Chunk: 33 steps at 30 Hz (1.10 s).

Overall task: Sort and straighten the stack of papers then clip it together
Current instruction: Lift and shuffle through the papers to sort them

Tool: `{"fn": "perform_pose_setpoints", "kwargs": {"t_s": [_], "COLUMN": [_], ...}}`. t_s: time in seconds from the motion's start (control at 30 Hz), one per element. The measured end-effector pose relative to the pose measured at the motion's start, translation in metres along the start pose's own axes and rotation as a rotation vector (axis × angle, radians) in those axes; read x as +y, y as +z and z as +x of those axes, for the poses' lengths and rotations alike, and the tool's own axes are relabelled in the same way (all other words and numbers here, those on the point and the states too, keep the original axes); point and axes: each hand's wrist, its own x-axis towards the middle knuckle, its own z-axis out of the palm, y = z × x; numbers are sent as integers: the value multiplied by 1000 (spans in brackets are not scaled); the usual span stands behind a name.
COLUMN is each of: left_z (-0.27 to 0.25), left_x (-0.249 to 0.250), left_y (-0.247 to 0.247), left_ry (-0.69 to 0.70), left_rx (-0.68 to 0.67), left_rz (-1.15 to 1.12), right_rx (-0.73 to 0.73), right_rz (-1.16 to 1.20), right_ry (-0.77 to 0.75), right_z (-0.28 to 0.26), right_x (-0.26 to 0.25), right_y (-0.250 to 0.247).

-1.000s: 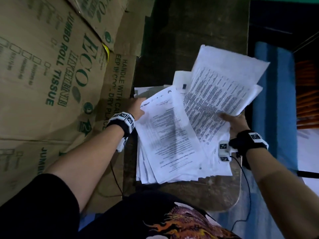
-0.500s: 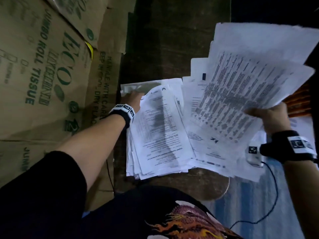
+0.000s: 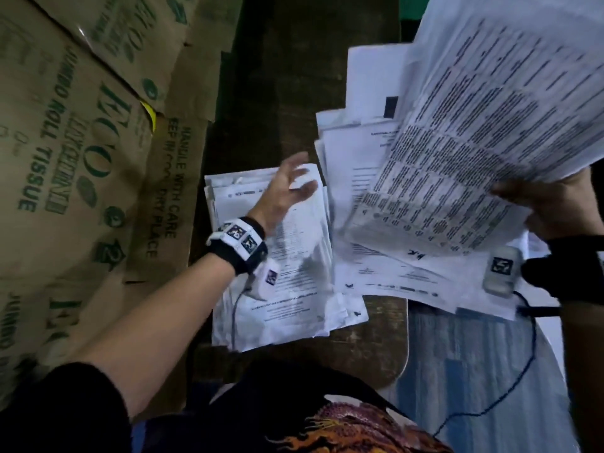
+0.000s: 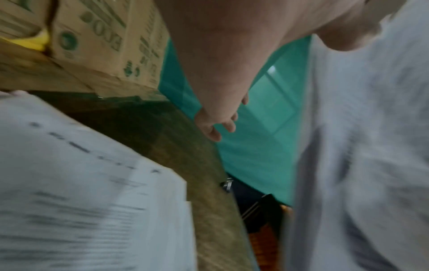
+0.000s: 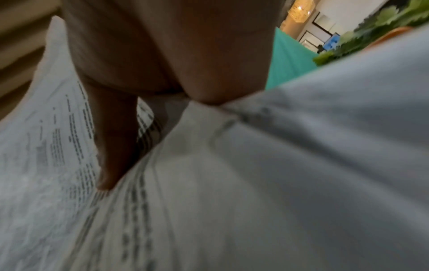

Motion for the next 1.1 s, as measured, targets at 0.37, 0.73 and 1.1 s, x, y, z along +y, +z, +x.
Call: {"fn": "perform_pose_setpoints", "kwargs": {"t_s": [0.37,0.73,1.1], "left_z": [-32,-77,-66], "left_x": [59,4,18], "left_y": [-10,-81,-78], "left_ry": [265,45,129], "left_rx": [652,675,681], "left_rz": [-105,-162,-69], "right_rx": [-166,-298,-110], "right_rz": [149,189,99], "right_ry": [-436,-268,-222], "right_z": [0,-10,-20], "right_x": [-12,18,16], "right_y": [139,223,223]}}
